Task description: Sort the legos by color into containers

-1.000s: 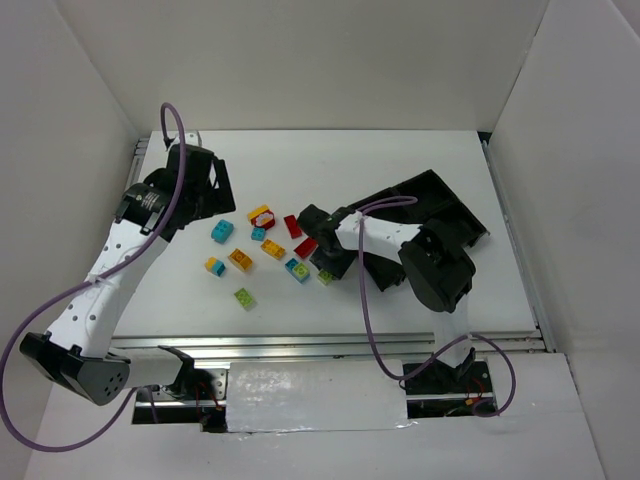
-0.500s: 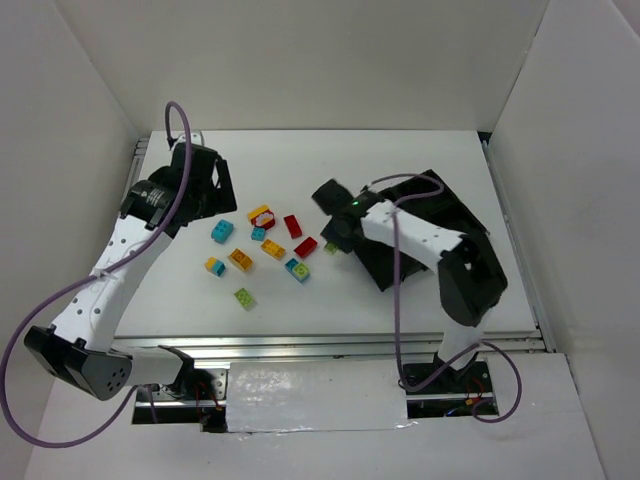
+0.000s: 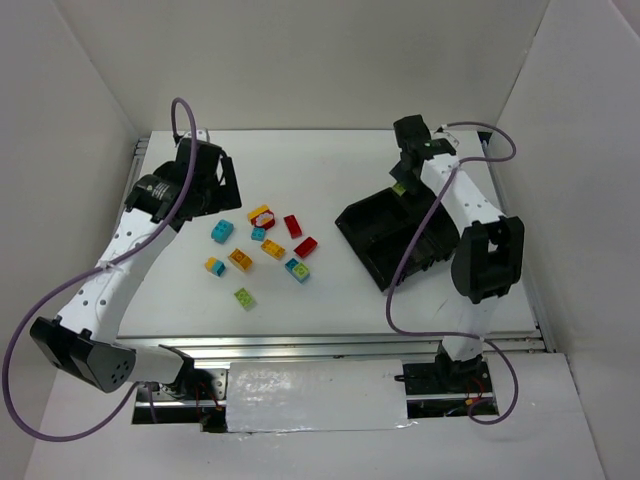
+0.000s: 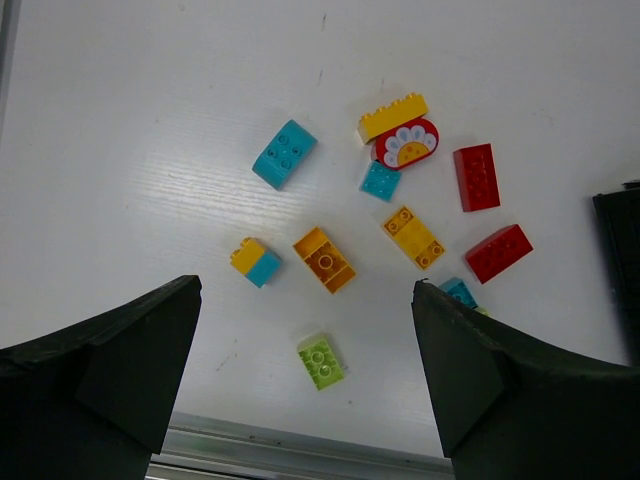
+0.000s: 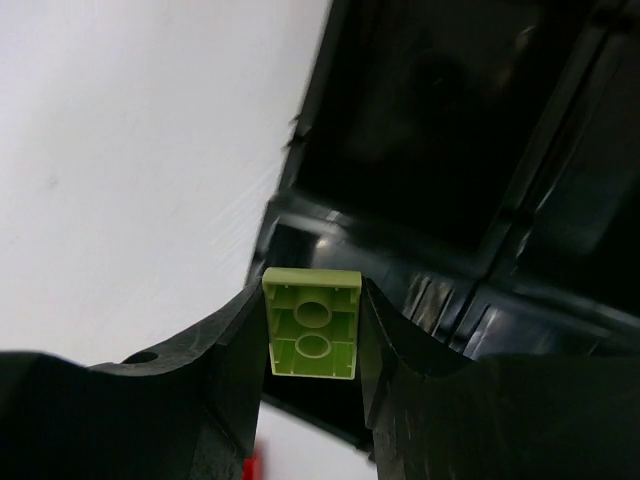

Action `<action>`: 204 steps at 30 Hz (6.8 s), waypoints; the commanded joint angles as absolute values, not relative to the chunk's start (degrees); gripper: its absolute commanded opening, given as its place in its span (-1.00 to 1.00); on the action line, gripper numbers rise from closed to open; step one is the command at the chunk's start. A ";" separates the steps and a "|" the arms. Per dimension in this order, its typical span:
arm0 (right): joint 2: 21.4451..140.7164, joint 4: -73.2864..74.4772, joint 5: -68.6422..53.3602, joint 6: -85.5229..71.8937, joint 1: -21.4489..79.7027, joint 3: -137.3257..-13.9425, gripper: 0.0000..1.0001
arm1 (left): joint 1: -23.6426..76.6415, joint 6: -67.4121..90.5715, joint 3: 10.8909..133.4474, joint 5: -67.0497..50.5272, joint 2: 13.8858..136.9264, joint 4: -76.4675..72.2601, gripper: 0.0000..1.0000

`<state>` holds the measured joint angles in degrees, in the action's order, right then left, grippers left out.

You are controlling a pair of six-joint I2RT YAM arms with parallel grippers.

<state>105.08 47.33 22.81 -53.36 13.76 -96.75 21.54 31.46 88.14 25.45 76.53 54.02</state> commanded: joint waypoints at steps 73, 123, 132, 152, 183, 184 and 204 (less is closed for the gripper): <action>130.62 38.50 8.70 -20.83 66.53 -110.22 -0.99 | -10.02 46.93 79.10 13.71 72.16 62.40 0.99; 107.29 45.43 8.09 -22.50 32.48 -104.40 0.56 | 15.03 36.89 97.55 10.16 99.50 56.85 0.98; 124.00 44.47 6.94 -20.75 41.83 -114.86 0.54 | 10.46 41.23 90.98 12.41 91.15 55.55 0.98; 140.37 44.56 8.35 -17.75 41.13 -124.73 -0.23 | 9.58 35.95 83.32 6.94 85.60 52.38 0.98; 110.92 48.87 14.50 -27.33 20.57 -100.99 -0.78 | 9.40 35.16 80.51 1.76 84.64 47.90 0.98; 111.00 48.78 14.68 -27.59 20.57 -100.20 -0.76 | 9.49 34.98 80.51 2.02 84.46 48.07 0.98; 109.51 54.84 21.96 -40.99 34.53 -104.22 0.45 | 9.40 34.63 81.56 3.69 85.78 48.69 0.98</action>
<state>110.50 51.62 18.06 -32.56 28.93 -98.74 9.61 35.94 79.46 3.11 85.69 49.25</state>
